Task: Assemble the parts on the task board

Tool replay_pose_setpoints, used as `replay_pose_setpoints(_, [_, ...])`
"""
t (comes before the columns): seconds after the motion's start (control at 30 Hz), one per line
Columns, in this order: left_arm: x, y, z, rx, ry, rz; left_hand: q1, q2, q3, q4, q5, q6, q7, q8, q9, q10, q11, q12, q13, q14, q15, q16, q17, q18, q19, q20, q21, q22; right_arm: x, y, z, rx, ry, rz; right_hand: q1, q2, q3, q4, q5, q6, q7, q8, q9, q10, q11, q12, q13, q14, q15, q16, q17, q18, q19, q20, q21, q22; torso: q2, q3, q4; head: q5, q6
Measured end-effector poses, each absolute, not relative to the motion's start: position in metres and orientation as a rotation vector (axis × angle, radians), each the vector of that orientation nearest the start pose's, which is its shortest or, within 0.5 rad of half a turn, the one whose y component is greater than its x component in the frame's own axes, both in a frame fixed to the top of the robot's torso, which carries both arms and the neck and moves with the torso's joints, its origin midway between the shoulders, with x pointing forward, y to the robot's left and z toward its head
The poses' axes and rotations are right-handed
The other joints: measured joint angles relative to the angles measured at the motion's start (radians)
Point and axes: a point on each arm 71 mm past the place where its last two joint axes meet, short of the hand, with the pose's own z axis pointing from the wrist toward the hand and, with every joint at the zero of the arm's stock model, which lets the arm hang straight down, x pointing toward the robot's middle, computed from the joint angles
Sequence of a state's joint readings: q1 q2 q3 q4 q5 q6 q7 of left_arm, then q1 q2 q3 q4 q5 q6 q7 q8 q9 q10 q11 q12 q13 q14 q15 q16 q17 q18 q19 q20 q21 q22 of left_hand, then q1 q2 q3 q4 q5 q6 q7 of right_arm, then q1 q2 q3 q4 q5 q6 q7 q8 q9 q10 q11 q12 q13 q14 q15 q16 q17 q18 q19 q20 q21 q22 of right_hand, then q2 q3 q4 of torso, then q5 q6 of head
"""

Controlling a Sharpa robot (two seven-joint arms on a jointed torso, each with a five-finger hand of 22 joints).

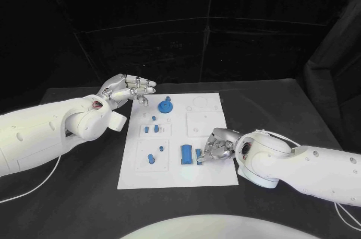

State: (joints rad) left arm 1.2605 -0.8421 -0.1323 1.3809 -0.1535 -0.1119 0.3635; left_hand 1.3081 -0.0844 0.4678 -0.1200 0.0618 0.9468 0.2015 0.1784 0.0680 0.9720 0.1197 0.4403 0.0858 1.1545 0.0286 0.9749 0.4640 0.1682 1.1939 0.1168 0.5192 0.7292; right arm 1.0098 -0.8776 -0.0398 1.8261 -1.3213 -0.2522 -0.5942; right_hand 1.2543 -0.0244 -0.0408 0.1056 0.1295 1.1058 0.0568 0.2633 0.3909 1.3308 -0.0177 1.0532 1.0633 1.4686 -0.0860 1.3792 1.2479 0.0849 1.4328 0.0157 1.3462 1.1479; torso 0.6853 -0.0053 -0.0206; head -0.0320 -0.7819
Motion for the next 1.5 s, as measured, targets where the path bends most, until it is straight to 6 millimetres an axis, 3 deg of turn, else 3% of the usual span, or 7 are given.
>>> replay_pose_setpoints(0.37, [0.508, 0.242, -0.189, -0.912, 1.590, -1.499, 0.000, 0.000, 0.000, 0.000, 0.000, 0.000, 0.000, 0.000, 0.000, 0.000, 0.000, 0.000, 0.000, 0.000, 0.000, 0.000, 0.000, 0.000, 0.000, 0.000, 0.000, 0.000, 0.384, -0.156, -0.252, 0.133, 2.095, 0.531, 0.042, 0.016, 0.011, -0.041, -0.013, 0.000, 0.000, 0.000, 0.000, 0.000, 0.000, 0.000, 0.005, 0.000, 0.000, 0.000, 0.002, 0.000, 0.000, 0.000, 0.000, 0.002, -0.001, 0.0006, -0.0007, -0.001, 0.001])
replay_pose_setpoints(0.63, [0.508, 0.242, -0.189, -0.912, 1.590, -1.499, 0.000, 0.000, 0.000, 0.000, 0.000, 0.000, 0.000, 0.000, 0.000, 0.000, 0.000, 0.005, -0.001, -0.002, 0.002, 0.000, -0.001, 0.000, 0.000, 0.000, 0.000, 0.000, 0.383, -0.166, -0.249, 0.231, 2.055, 0.644, -0.041, -0.020, -0.064, 0.006, 0.115, -0.059, 0.022, -0.040, -0.011, -0.060, 0.017, -0.099, -0.083, -0.004, 0.009, -0.044, -0.055, 0.000, -0.020, 0.015, -0.041, -0.062, -0.004, 0.0000, -0.0007, -0.002, 0.011])
replay_pose_setpoints(0.87, [0.508, 0.241, -0.191, -0.913, 1.587, -1.503, -0.004, 0.004, 0.000, 0.000, 0.000, 0.000, 0.000, 0.004, 0.000, 0.000, 0.000, 0.005, -0.001, -0.004, 0.004, 0.004, -0.003, 0.000, 0.000, 0.000, -0.004, -0.001, 0.392, -0.175, -0.252, 0.497, 2.036, 0.875, -0.005, 0.017, -0.088, -0.012, 0.107, -0.137, 0.057, -0.078, -0.021, -0.222, 0.049, -0.307, -0.271, -0.036, 0.042, -0.231, -0.289, 0.056, -0.156, 0.040, -0.258, -0.382, -0.016, -0.0044, -0.0012, -0.007, 0.039])
replay_pose_setpoints(1.03, [0.509, 0.240, -0.193, -0.936, 1.564, -1.513, -0.025, 0.005, -0.009, 0.009, 0.000, -0.003, -0.003, 0.013, 0.000, 0.000, 0.000, 0.012, -0.003, -0.025, 0.002, -0.001, -0.012, 0.000, -0.011, 0.009, -0.017, -0.009, 0.420, -0.190, -0.250, 0.692, 1.947, 1.034, 0.075, 0.056, -0.078, -0.057, 0.067, -0.175, 0.094, -0.100, -0.044, -0.353, 0.090, -0.490, -0.424, -0.231, 0.086, -0.606, -0.650, 0.087, -0.333, 0.078, -0.549, -0.684, -0.036, -0.0089, -0.0035, -0.009, 0.067])
replay_pose_setpoints(1.13, [0.511, 0.242, -0.198, -0.968, 1.542, -1.513, -0.049, -0.001, -0.021, 0.021, 0.000, -0.001, -0.016, 0.021, 0.000, -0.004, -0.004, 0.004, -0.014, -0.087, 0.009, -0.092, -0.060, 0.000, -0.075, 0.015, -0.072, -0.042, 0.443, -0.199, -0.246, 0.766, 1.867, 1.105, 0.132, 0.073, -0.066, -0.098, 0.004, -0.188, 0.112, -0.127, -0.079, -0.399, 0.124, -0.635, -0.562, -0.364, 0.129, -0.783, -0.750, 0.087, -0.436, 0.117, -0.706, -0.777, -0.049, -0.0109, -0.0063, -0.009, 0.091])
replay_pose_setpoints(1.27, [0.518, 0.243, -0.206, -1.012, 1.507, -1.507, -0.068, 0.004, -0.002, 0.042, 0.000, 0.004, -0.025, 0.012, -0.002, 0.050, -0.004, -0.063, -0.026, -0.159, 0.027, -0.325, -0.166, 0.000, -0.182, 0.038, -0.192, -0.127, 0.476, -0.209, -0.243, 0.835, 1.749, 1.188, 0.210, 0.096, -0.043, -0.181, -0.068, -0.175, 0.099, -0.178, -0.138, -0.388, 0.151, -0.764, -0.737, -0.489, 0.177, -0.977, -0.889, 0.086, -0.511, 0.165, -0.858, -0.866, -0.063, -0.0120, -0.0101, -0.011, 0.120])
replay_pose_setpoints(1.5, [0.530, 0.237, -0.220, -1.059, 1.459, -1.503, -0.079, -0.005, -0.028, 0.072, 0.000, 0.005, -0.045, -0.053, -0.003, 0.061, 0.041, -0.260, -0.023, -0.219, 0.104, -0.658, -0.310, 0.001, -0.351, 0.131, -0.420, -0.331, 0.517, -0.218, -0.243, 0.894, 1.589, 1.273, 0.152, 0.147, -0.063, -0.317, -0.067, -0.149, 0.087, -0.201, -0.276, -0.278, 0.168, -0.922, -0.994, -0.375, 0.199, -1.232, -1.123, 0.086, -0.499, 0.211, -1.054, -0.990, -0.085, -0.0104, -0.0083, -0.012, 0.167])
